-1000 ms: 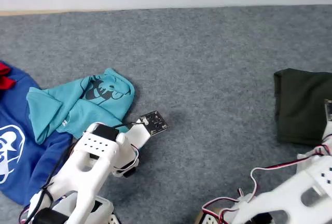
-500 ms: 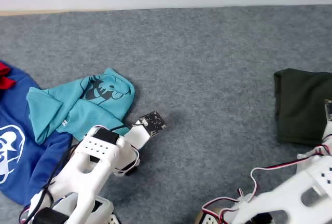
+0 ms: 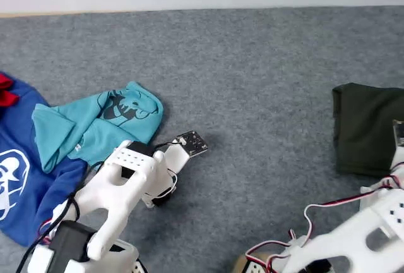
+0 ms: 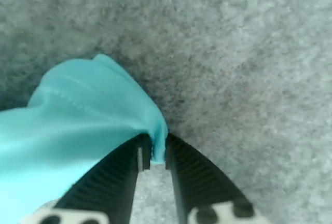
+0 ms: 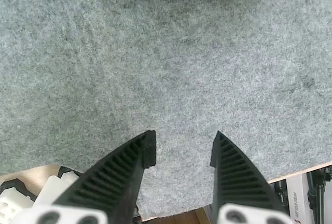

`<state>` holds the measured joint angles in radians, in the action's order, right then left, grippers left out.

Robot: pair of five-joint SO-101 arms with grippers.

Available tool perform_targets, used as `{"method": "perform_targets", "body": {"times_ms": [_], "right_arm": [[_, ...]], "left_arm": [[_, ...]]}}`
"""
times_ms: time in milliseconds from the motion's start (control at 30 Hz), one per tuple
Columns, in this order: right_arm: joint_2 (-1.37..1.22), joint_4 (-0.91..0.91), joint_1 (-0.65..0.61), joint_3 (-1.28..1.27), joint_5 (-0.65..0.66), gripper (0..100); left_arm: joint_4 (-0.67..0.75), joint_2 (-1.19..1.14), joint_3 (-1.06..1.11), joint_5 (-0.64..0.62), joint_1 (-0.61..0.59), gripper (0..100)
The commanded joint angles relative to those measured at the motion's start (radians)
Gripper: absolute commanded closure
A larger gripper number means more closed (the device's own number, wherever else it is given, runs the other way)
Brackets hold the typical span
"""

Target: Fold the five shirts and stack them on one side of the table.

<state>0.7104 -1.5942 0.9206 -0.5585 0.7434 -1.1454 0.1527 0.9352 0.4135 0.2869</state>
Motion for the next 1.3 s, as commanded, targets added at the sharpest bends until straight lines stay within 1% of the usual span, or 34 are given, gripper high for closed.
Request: {"method": "perform_targets", "body": {"times_ms": [0,100,200,467,633,700,767,833,900,1000,1133,1267], "right_arm": [[0.005,0.002,-0.01,0.005,0.008,81.2],[0.005,0.002,-0.01,0.005,0.008,81.2],[0.005,0.002,-0.01,0.005,0.008,81.2],[0.007,0.002,-0.012,0.005,0.008,81.2],[0.007,-0.031,-0.019,0.008,0.008,81.2],[0.008,-0.07,-0.053,0.008,0.008,81.2],[0.008,-0.113,-0.091,0.011,0.008,81.2],[0.008,-0.133,-0.134,0.011,0.002,81.2],[0.008,-0.134,-0.171,0.011,0.0,81.2],[0.008,-0.134,-0.223,0.012,0.0,81.2],[0.008,-0.154,-0.328,0.012,-0.002,81.2],[0.008,-0.153,-0.463,0.012,-0.005,81.2]], "left_arm": [[0.009,0.028,-0.035,-0.008,-0.008,100],[0.006,0.104,-0.031,-0.009,-0.006,100],[-0.043,0.19,-0.041,-0.009,-0.006,100],[-0.256,0.399,-0.17,-0.009,-0.014,100],[-0.371,0.523,-0.349,-0.009,-0.015,100],[-0.402,0.572,-0.452,-0.009,-0.017,100],[-0.414,0.611,-0.568,-0.009,-0.046,100],[-0.413,0.632,-0.682,-0.006,-0.109,100],[-0.41,0.632,-0.792,0.0,-0.199,100],[-0.408,0.632,-0.906,0.095,-0.345,100],[-0.408,0.64,-0.972,0.226,-0.528,100],[-0.408,0.64,-1.004,0.293,-0.727,100]]}}
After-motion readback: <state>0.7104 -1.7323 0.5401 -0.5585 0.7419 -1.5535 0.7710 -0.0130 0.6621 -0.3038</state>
